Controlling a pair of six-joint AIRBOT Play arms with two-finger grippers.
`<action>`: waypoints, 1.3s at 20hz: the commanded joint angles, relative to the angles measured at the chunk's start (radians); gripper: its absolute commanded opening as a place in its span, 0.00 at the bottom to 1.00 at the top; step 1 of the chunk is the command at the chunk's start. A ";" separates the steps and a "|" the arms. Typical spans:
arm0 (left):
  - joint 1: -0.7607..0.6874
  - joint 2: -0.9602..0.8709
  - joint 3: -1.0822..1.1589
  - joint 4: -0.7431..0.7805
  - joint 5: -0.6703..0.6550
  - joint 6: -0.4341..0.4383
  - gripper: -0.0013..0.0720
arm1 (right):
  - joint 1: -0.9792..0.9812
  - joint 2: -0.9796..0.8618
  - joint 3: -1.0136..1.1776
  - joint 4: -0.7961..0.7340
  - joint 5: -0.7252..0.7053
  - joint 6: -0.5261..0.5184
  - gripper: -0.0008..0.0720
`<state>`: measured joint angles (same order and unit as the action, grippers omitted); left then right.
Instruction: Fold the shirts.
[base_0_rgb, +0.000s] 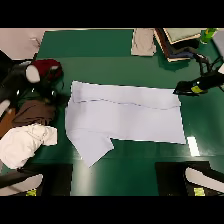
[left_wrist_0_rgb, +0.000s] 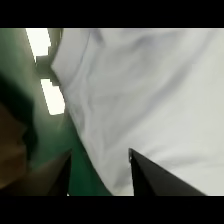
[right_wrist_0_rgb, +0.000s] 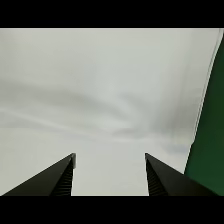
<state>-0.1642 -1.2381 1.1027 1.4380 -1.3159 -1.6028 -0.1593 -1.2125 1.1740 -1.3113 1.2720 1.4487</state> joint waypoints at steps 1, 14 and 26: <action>0.000 0.234 -0.322 -0.066 0.016 -0.077 0.60 | 0.000 0.112 -0.116 0.002 -0.005 0.001 0.72; -0.265 0.395 -0.697 -0.280 0.313 -0.260 0.60 | 0.000 0.128 -0.211 0.037 -0.006 0.002 0.71; -0.265 0.395 -0.605 -0.270 0.337 -0.194 0.06 | -0.182 0.242 -0.339 -0.151 0.193 0.002 0.91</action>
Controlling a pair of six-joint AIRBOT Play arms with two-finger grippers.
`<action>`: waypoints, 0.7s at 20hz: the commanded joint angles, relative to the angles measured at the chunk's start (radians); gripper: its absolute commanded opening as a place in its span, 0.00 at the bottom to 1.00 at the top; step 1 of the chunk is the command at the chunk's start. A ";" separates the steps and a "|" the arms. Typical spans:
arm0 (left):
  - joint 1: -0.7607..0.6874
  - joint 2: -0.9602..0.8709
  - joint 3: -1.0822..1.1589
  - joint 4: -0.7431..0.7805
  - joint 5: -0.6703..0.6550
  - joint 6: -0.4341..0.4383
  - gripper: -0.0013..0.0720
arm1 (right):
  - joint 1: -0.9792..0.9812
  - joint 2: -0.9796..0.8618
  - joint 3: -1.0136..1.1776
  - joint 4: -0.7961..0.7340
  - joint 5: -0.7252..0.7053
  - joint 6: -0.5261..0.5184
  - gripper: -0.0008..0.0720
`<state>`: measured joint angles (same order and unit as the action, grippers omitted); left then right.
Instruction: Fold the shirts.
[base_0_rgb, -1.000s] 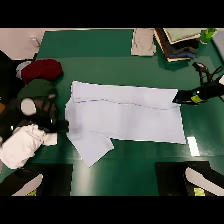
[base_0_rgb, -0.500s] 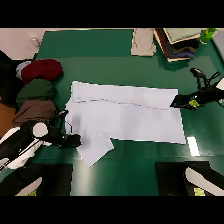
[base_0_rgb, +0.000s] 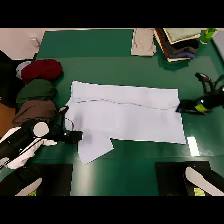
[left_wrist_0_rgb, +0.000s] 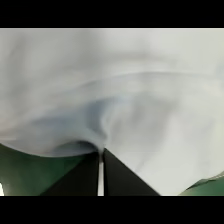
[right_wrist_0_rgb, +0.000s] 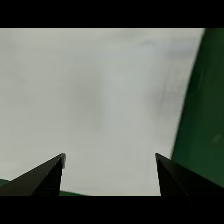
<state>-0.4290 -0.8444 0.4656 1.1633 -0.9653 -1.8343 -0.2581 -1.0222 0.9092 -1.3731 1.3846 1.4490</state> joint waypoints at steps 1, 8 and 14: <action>0.000 0.001 0.034 0.008 -0.010 0.037 0.06 | -0.133 0.072 -0.132 -0.084 0.081 0.001 0.91; 0.000 0.001 0.034 0.007 -0.011 0.062 0.06 | -0.223 0.040 -0.373 0.004 -0.032 0.005 0.82; 0.000 0.001 0.035 0.007 -0.024 0.063 0.06 | -0.109 -0.019 -0.378 0.005 -0.060 0.017 0.64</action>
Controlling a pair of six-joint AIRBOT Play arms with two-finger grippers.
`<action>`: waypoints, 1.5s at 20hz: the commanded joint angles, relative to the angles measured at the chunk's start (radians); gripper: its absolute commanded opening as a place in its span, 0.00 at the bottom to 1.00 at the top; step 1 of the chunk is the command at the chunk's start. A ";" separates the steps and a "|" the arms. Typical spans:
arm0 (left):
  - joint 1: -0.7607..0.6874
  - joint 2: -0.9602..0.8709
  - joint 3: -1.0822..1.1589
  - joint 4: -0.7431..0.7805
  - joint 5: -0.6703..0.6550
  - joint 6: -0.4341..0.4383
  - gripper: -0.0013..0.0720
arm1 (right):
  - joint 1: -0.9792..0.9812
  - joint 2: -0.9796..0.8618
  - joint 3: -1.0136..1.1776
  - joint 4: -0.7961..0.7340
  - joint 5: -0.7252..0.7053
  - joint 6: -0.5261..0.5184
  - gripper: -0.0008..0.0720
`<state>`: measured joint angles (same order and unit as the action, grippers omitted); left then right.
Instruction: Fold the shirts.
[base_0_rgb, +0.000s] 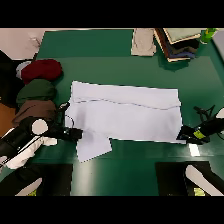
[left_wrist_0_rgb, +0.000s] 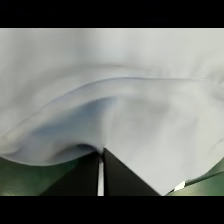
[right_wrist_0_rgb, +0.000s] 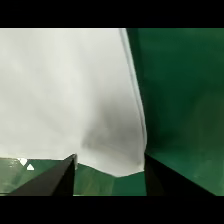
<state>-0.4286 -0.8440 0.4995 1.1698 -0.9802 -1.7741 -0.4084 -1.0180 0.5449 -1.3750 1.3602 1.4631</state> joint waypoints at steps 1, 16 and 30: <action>-0.001 0.001 0.001 0.001 -0.019 0.003 0.06 | 0.055 -0.019 -0.014 -0.007 -0.041 0.004 0.59; -0.001 0.232 0.137 0.054 -0.472 -0.055 0.06 | 0.093 0.409 0.024 -0.095 0.162 0.038 0.03; 0.119 -0.452 0.685 0.407 -0.072 0.111 0.06 | 0.239 -0.227 0.592 -0.066 -0.067 0.072 0.03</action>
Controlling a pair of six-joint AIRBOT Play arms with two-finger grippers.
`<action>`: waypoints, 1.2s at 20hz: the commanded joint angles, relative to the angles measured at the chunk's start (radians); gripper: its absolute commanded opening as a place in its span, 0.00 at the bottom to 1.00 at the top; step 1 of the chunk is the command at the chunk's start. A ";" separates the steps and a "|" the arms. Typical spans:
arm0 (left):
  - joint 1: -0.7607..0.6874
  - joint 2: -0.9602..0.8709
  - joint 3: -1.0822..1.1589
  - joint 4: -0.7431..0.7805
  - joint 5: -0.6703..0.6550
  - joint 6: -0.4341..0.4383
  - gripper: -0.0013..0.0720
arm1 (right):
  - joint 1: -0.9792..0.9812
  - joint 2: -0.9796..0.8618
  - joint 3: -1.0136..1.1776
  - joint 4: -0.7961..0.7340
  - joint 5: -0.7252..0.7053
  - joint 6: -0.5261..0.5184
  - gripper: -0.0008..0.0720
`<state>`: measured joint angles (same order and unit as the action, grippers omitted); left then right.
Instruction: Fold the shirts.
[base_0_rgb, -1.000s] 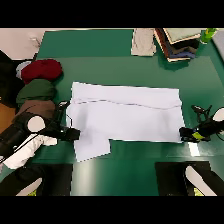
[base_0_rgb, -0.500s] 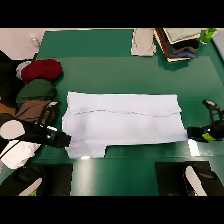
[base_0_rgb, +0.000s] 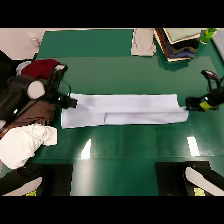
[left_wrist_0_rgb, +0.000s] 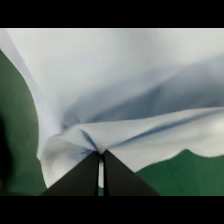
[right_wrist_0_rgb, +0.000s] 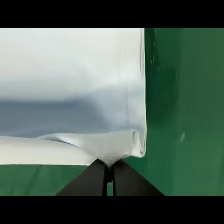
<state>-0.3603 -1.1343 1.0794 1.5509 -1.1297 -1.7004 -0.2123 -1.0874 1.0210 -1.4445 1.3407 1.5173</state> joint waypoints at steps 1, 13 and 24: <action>0.066 -0.206 0.132 0.006 0.103 0.061 0.06 | 0.051 -0.208 0.155 0.003 -0.053 0.019 0.03; 0.086 -0.290 0.230 -0.047 0.135 0.082 0.73 | 0.022 -0.429 0.392 0.111 -0.047 -0.027 0.75; 0.015 -0.267 0.261 -0.127 0.082 0.085 0.06 | -0.099 -0.377 0.025 0.246 -0.179 -0.079 0.90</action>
<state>-0.3183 -1.3952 1.3380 1.4487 -1.0451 -1.6154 -0.3153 -1.4448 1.0931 -1.2549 1.2182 1.4509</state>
